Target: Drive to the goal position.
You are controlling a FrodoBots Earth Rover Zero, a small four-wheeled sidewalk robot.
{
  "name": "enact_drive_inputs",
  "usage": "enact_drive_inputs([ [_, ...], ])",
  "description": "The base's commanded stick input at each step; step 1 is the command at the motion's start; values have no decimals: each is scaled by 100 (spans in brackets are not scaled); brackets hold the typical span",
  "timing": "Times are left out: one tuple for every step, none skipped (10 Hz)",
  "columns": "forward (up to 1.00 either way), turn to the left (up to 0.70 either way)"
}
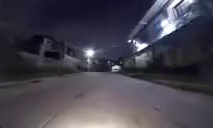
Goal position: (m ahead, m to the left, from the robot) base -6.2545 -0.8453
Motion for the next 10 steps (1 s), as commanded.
enact_drive_inputs([
  [100, 0],
  [100, 0],
  [100, 0],
  [100, 0],
  [100, 0],
  [100, 0],
  [100, 0],
  [100, 0],
  [100, 0],
  [100, 0],
])
